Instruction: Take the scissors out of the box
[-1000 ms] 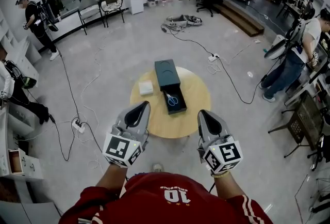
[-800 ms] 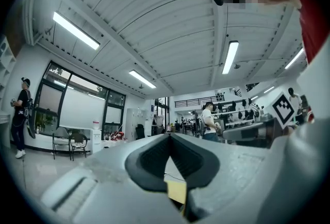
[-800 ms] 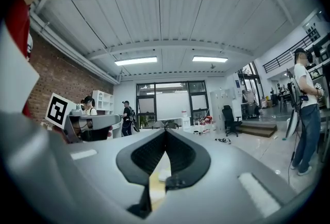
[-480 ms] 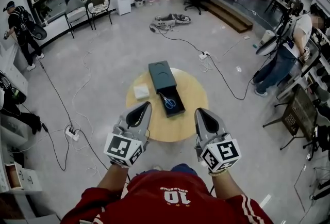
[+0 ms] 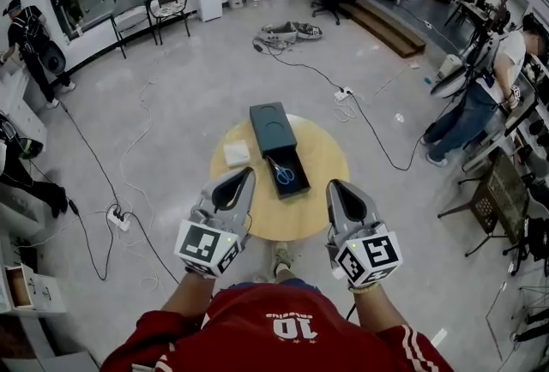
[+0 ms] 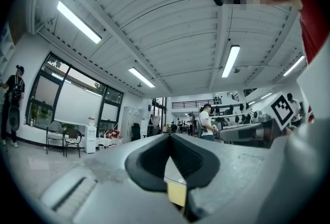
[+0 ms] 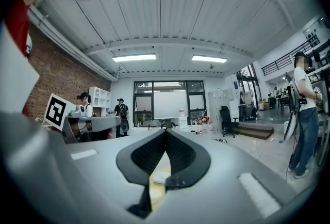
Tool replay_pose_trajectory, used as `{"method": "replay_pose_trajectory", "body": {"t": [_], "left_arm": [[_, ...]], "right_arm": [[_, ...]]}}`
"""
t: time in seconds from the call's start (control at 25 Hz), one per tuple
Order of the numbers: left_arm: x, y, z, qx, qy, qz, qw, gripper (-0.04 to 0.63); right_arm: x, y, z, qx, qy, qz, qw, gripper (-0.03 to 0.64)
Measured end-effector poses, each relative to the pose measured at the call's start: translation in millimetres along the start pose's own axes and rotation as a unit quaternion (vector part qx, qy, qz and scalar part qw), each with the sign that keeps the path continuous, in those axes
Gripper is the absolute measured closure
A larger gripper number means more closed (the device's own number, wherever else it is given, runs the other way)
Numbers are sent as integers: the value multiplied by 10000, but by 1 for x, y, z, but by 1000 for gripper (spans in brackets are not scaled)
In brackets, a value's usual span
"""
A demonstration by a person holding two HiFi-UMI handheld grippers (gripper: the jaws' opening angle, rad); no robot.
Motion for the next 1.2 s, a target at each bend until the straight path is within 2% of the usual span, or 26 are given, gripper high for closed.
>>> {"method": "replay_pose_trajectory", "body": {"t": [0.36, 0.56, 0.76, 0.84, 1.04, 1.2], "left_arm": [[-27, 2, -12, 32, 182, -50, 9998, 592], [-39, 4, -24, 32, 171, -92, 9998, 592], [-48, 2, -31, 15, 163, -65, 9998, 592], [-52, 0, -34, -14, 178, -42, 9998, 592], [-56, -6, -40, -114, 201, -66, 9997, 592], [-62, -13, -45, -215, 198, -34, 9996, 592]], "right_arm": [[5, 2, -32, 230, 89, 13, 9997, 611], [7, 7, -50, 278, 199, 36, 9994, 549], [9, 6, -66, 220, 391, -43, 9990, 449], [9, 5, -71, 227, 470, -22, 9986, 428], [14, -7, -85, 59, 546, 2, 9985, 416], [14, -25, -103, -186, 961, 235, 9949, 417]]}}
Point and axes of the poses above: the fingertips, and each gripper's own axes: z backward along the fingers, x to its right, y out of its top, the point moved 9 cm from there along z, backward along the fingers, and after that the axes turned 15 degrees about -y, right-handed, at the moved point
